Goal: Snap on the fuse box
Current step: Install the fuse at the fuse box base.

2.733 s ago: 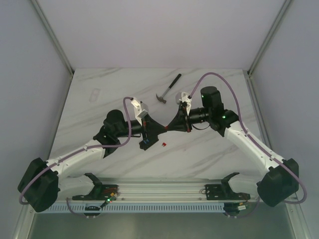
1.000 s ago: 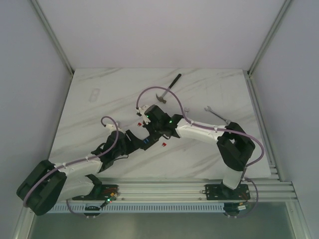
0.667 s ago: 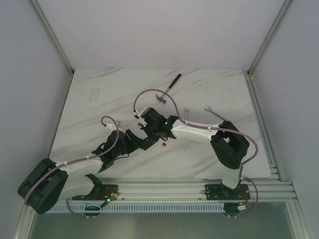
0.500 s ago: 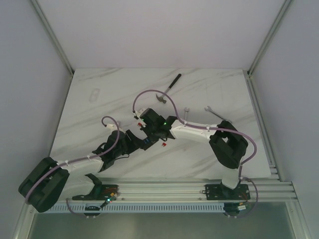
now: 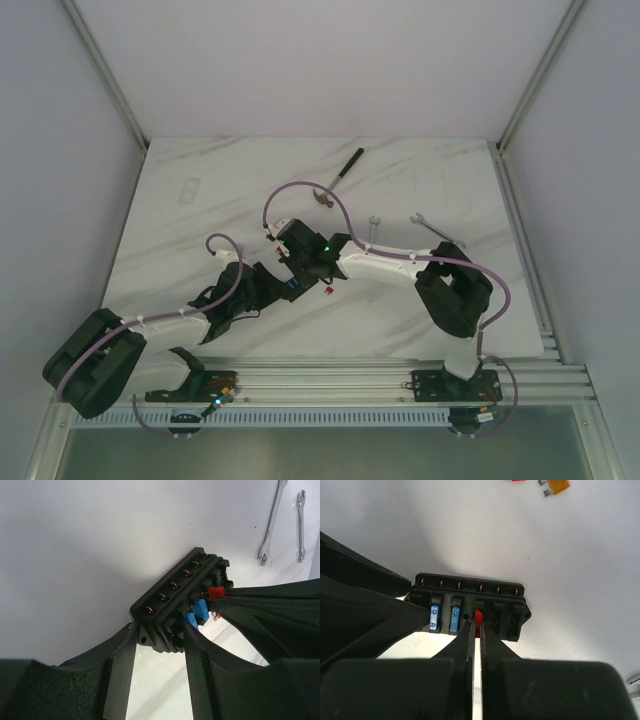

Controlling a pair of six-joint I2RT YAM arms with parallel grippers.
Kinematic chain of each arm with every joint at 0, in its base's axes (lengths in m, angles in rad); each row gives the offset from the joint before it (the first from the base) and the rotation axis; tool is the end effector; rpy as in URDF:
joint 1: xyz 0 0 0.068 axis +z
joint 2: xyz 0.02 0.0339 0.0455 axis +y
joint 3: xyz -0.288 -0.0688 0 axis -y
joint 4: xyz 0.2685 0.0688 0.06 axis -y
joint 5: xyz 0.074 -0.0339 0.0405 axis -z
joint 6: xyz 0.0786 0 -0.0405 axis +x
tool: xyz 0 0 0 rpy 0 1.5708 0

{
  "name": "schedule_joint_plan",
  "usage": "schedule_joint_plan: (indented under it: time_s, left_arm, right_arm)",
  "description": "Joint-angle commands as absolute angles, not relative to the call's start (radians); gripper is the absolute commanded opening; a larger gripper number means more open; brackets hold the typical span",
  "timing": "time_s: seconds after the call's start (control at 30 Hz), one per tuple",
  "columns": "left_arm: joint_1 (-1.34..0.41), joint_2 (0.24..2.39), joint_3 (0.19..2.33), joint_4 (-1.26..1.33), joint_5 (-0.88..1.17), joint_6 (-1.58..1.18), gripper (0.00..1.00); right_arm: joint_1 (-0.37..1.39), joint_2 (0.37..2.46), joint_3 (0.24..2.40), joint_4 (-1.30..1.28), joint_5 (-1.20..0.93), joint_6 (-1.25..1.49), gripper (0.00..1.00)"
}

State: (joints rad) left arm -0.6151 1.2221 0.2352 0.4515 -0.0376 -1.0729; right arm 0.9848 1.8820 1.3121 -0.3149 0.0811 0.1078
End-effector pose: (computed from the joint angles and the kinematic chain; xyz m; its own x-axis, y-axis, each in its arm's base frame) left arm 0.2066 -0.1424 0.1154 -0.6824 -0.5928 -0.4276 -0.1033 0.6573 -0.7465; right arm 0.2614 0.3823 0.1754 -0.5117 -0.5770 -0.6365 -0.7513 0.6599 0.0058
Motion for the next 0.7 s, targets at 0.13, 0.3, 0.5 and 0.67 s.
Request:
schedule_joint_plan:
  time_s: [0.13, 0.3, 0.5, 0.67]
  left_arm:
    - [-0.61, 1.229, 0.23, 0.467, -0.024, -1.083, 0.5]
    - [-0.61, 1.227, 0.226, 0.468, -0.025, -1.085, 0.5]
    - [-0.61, 1.227, 0.225, 0.469, -0.023, -1.086, 0.5]
    - [-0.611, 1.224, 0.222, 0.468, -0.025, -1.086, 0.5]
  right_arm:
    - [0.998, 1.924, 1.354, -0.353, 0.111, 0.124, 0.0]
    - [1.003, 1.932, 1.367, -0.362, 0.095, 0.124, 0.0]
    - [1.006, 1.936, 1.384, -0.371, 0.101, 0.141, 0.0]
    - [1.007, 1.908, 1.388, -0.366, 0.139, 0.156, 0.0]
